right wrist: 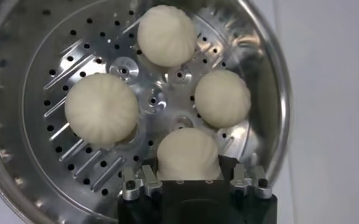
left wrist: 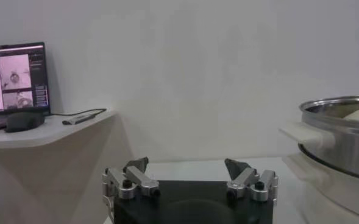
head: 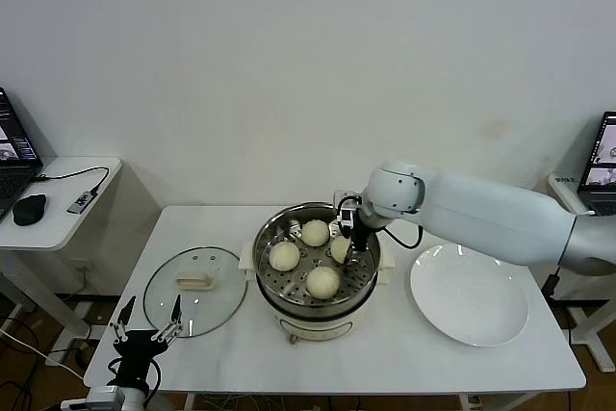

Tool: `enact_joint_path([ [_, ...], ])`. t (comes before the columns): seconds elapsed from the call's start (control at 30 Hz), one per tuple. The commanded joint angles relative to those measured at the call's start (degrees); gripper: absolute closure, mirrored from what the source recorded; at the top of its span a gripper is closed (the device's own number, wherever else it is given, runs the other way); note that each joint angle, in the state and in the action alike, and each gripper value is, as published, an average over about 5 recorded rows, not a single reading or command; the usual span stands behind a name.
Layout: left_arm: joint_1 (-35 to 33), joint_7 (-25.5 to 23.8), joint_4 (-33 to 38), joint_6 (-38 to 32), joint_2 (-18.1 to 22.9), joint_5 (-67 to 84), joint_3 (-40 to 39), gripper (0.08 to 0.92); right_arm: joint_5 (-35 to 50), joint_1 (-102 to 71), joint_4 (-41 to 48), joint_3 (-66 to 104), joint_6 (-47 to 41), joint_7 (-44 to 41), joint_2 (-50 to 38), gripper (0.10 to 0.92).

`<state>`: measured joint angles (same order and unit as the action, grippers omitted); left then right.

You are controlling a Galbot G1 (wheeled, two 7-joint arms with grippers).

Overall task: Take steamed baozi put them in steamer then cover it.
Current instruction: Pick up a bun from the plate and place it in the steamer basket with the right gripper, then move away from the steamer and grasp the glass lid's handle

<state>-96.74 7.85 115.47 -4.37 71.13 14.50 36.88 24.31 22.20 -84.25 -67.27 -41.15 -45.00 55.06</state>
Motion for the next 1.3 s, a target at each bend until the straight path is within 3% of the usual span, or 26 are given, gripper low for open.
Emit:
enact_joint_path([
  [0.03,-0.08,-0.03,-0.04,-0.02,-0.08,0.01,0.04,0.177,-0.6,0.41,-1.61,0.95,-0.39,-0.54,-0.8,0.321],
  [0.17,-0.01,-0.05,-0.03,-0.01,-0.18,0.07,0.11,0.177,-0.12,3.71,-4.89,1.43,-0.09,-2.11,-3.51,0.229],
  [0.37,0.16,-0.03,-0.08,-0.02,-0.27,0.16,0.08,0.177,-0.93,3.62,-10.4,7.19,2.8,-1.73,-10.83,0.203],
  [0.63,0.23,0.44,-0.15,0.32,-0.56,-0.81,-0.1,0.177,5.94,-13.85,-20.99,21.04,14.89,19.09,-26.73,0.203],
  [0.8,0.27,0.55,-0.36,0.27,-0.46,-1.31,-0.37,0.177,4.03,-42.14,-23.78,43.75,23.96,30.43,-30.79,0.203],
  [1.0,0.32,0.61,-0.5,0.2,0.04,-1.87,-0.81,0.177,-1.9,-73.41,-22.57,74.95,35.35,35.5,-23.49,0.203],
  [1.3,0.92,1.37,-1.69,0.07,0.51,-3.26,-1.8,0.177,-14.48,-94.84,-20.51,106.03,48.12,31.71,2.21,0.203],
])
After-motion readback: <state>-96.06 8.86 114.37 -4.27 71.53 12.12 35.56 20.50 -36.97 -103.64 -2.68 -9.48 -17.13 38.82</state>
